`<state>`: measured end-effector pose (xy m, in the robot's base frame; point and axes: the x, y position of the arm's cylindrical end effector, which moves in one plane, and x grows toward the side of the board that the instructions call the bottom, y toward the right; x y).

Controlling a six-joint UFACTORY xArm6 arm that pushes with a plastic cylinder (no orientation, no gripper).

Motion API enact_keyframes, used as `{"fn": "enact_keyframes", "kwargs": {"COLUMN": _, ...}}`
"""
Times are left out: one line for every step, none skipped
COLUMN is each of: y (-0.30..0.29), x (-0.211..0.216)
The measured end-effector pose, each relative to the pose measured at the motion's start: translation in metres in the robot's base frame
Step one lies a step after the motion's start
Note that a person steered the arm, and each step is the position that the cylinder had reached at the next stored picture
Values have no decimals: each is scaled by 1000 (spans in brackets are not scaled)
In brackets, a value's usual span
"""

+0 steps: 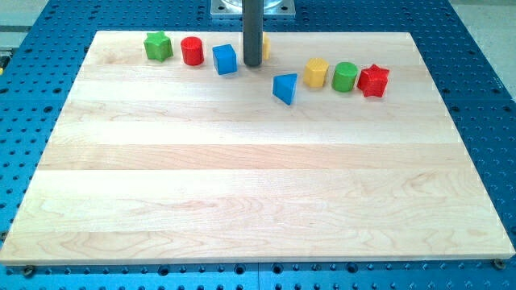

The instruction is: Push the blue cube close to the yellow heart

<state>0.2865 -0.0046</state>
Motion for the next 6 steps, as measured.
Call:
{"fn": "enact_keyframes", "kwargs": {"y": -55, "x": 50}}
{"fn": "enact_keyframes", "kwargs": {"y": -112, "x": 32}}
{"fn": "enact_keyframes", "kwargs": {"y": -90, "x": 5}}
{"fn": "enact_keyframes", "kwargs": {"y": -41, "x": -1}}
{"fn": "enact_keyframes", "kwargs": {"y": -99, "x": 14}}
{"fn": "enact_keyframes", "kwargs": {"y": -182, "x": 25}}
